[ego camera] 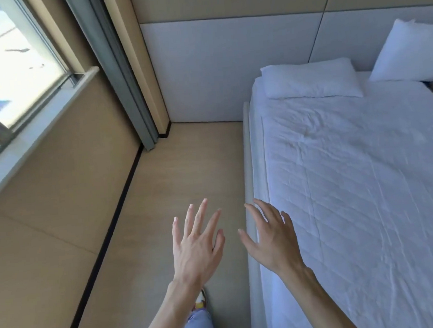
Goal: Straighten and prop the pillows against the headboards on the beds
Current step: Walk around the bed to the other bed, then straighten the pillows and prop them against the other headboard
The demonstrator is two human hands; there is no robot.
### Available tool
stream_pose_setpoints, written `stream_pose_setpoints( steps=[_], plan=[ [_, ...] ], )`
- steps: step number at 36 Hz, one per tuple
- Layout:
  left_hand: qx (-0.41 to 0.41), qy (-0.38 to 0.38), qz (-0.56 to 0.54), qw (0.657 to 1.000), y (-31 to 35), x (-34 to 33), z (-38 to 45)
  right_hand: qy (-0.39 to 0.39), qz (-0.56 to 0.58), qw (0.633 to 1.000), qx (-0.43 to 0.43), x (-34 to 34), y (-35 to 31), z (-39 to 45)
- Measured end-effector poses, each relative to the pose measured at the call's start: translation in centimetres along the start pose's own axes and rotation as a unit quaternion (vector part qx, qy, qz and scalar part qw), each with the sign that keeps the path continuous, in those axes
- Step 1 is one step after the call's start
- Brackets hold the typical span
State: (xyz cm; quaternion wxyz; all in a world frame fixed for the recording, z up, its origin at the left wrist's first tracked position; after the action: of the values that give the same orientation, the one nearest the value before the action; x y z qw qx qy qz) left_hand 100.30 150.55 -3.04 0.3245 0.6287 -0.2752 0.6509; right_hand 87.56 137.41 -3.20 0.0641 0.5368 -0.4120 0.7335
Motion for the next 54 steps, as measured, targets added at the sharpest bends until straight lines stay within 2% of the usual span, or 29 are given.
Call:
stream_pose_setpoints(
  steps=[6, 16, 19, 29, 40, 48, 54],
  plan=[
    [-0.031, 0.003, -0.007, 0.999, -0.9, -1.7, 9.3, 0.0, 0.003, 1.0, -0.026, -1.2, 1.0, 8.4],
    [-0.09, -0.021, -0.033, 0.995, -3.5, -3.4, 29.2, 0.014, -0.014, 0.997, -0.074, -2.4, 1.8, 26.6],
    [-0.109, -0.007, -0.034, 0.993, -4.3, -3.4, 35.0, 0.022, -0.014, 0.996, -0.091, -2.0, 1.7, 31.4],
    [-0.165, 0.009, -0.029, 0.986, -2.5, -4.0, 52.5, 0.068, -0.022, 0.988, -0.139, -0.4, 5.6, 46.1],
    [-0.19, 0.008, -0.034, 0.981, 3.5, -6.8, 71.4, 0.085, -0.017, 0.983, -0.159, 0.8, 14.3, 63.5],
    [-0.224, -0.001, -0.032, 0.974, 10.3, -7.2, 86.1, 0.118, -0.017, 0.974, -0.192, 5.4, 21.7, 76.2],
    [-0.245, 0.01, -0.036, 0.969, 14.9, -7.4, 95.4, 0.134, -0.025, 0.966, -0.221, 8.5, 26.8, 82.6]
  ],
)
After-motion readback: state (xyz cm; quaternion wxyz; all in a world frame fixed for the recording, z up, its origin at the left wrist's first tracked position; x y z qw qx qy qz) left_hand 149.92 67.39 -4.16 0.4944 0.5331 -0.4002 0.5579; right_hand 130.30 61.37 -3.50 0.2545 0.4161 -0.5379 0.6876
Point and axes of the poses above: each hand's wrist, its own z-axis towards the middle knuckle, its own x-axis out of the back of the hand, y = z × x, the point moved 3 cm from there along z, towards the middle knuckle, and after that the axes turned 10 degrees about z, right-handed, at the moved point
